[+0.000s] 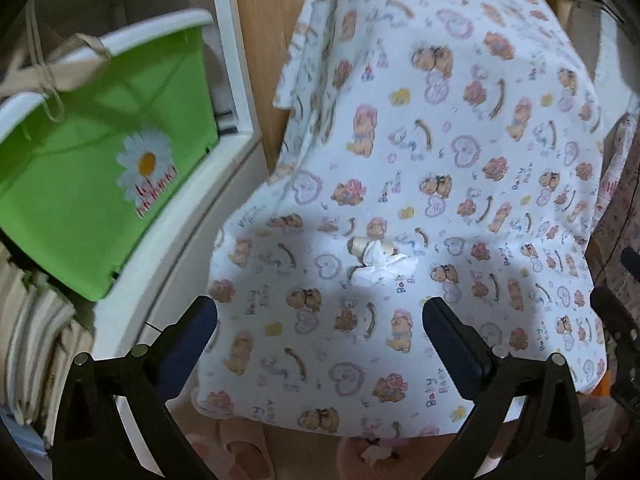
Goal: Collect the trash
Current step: 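Raise both open tools back toward the thread spool on the table, then close the left tool on the white tissue scrap beside the spool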
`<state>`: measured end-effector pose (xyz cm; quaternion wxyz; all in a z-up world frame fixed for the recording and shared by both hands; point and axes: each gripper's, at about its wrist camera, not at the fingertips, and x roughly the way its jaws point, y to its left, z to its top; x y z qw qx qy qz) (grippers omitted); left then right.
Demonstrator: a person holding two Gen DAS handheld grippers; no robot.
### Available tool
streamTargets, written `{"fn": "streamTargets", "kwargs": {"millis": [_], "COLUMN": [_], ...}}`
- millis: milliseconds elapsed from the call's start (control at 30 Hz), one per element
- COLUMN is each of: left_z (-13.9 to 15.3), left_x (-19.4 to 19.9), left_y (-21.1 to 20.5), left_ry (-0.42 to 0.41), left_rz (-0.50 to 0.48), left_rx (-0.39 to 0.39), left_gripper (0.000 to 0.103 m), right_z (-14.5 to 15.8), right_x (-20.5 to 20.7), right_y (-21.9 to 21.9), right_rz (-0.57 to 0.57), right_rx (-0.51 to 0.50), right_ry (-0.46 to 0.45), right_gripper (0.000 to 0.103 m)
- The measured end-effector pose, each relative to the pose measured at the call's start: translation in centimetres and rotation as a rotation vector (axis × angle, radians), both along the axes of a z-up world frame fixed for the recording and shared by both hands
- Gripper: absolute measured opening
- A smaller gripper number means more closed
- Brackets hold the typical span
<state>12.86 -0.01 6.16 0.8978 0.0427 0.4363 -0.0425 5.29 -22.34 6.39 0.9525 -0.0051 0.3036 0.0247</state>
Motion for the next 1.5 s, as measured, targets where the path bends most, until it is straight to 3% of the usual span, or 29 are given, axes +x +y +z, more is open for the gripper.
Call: {"fn": "streamTargets", "kwargs": {"millis": [233, 300, 367, 433, 600, 833, 1033, 1133, 1400, 1500], "left_z": [-1.2, -2.4, -4.8, -6.6, -8.3, -9.8, -9.5, -9.0, -9.1, -9.6], "left_x": [2.5, 2.7, 3.4, 4.3, 4.4, 6.0, 7.2, 8.1, 10.2, 10.4], "left_y": [-0.1, 0.5, 0.9, 0.6, -0.1, 0.2, -0.2, -1.1, -2.5, -3.3], "left_ry": [0.033, 0.041, 0.109, 0.188, 0.178, 0.300, 0.313, 0.285, 0.271, 0.283], "left_rz": [-0.003, 0.001, -0.005, -0.020, 0.029, 0.033, 0.011, 0.009, -0.014, -0.019], "left_rx": [-0.022, -0.044, -0.058, -0.043, 0.031, -0.147, -0.208, -0.180, -0.187, -0.164], "left_gripper": [0.102, 0.102, 0.102, 0.102, 0.102, 0.102, 0.102, 0.102, 0.088, 0.074], "right_z": [-2.6, -3.9, -5.3, -6.4, -7.6, -8.5, -9.7, -10.1, -10.5, -10.6], "right_x": [1.6, 1.9, 2.3, 2.9, 4.0, 5.3, 6.0, 6.2, 6.3, 6.3], "right_y": [-0.8, -1.2, -1.4, -1.7, -2.2, -1.6, -0.6, -0.4, -0.6, -0.8], "right_rz": [-0.030, -0.034, -0.048, -0.062, -0.082, -0.074, -0.052, -0.053, -0.068, -0.076], "right_rx": [0.027, 0.034, 0.026, 0.023, 0.027, 0.051, 0.034, 0.049, 0.076, 0.082], "right_ry": [0.021, 0.041, 0.069, 0.104, 0.132, 0.162, 0.193, 0.206, 0.221, 0.226], "right_gripper": [0.086, 0.086, 0.086, 0.086, 0.086, 0.086, 0.086, 0.086, 0.086, 0.086]}}
